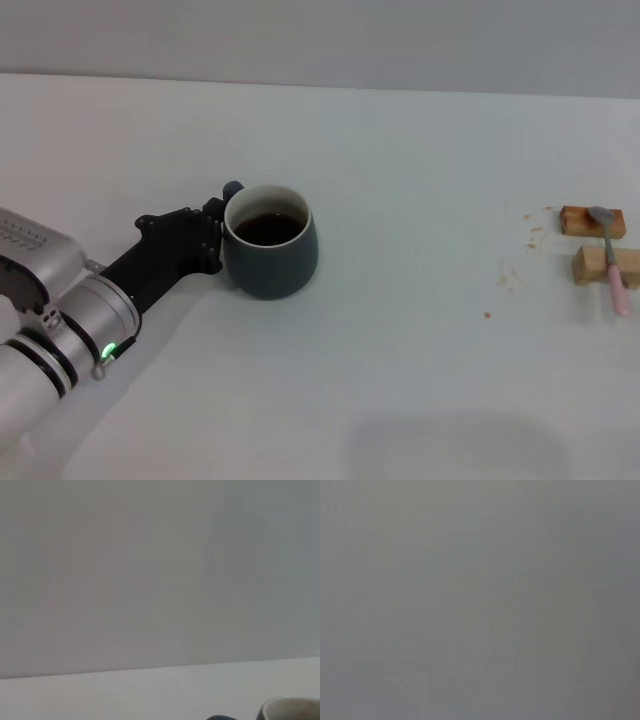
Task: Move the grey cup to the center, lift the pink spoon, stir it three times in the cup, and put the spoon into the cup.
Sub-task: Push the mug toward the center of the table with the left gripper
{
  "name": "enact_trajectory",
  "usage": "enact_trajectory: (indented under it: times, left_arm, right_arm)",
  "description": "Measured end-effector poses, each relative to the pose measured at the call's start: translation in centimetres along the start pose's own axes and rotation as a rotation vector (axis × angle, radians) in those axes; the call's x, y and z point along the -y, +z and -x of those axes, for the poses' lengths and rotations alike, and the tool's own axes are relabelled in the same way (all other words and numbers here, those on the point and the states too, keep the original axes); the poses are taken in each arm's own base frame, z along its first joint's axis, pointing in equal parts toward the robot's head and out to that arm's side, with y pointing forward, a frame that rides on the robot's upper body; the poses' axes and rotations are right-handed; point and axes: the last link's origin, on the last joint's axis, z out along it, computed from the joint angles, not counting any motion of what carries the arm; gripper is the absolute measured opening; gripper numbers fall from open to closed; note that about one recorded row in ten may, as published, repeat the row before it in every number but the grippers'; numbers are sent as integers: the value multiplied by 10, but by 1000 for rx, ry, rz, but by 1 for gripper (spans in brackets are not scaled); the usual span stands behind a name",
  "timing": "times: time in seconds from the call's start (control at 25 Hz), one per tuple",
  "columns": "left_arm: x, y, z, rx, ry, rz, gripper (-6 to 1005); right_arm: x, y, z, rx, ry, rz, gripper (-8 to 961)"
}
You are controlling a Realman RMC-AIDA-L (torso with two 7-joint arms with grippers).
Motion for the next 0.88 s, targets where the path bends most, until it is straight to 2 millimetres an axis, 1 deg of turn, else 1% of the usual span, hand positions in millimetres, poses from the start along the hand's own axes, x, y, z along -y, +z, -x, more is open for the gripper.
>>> enact_trajectory:
  times: [0.24,0.32,0.44,0.56,0.88]
  left_arm:
    - [-9,4,0,0,-7,34,-2]
    - [-17,7,-1,-1,-9,63,-2]
    - [-20,9,-2,0,-9,76,-2]
    - [-28,13,-3,0,-8,106,-1]
    - [-35,16,-4,-1,-7,134,-1]
  right_arm:
    - [0,0,0,0,-1,0,816]
    - [0,0,0,0,-1,0,816]
    - [1,1,-1,-7,-1,-3,816]
    - [1,1,-1,-9,-1,-5,816]
    - [2,1,-2,-18,-1,-9,817]
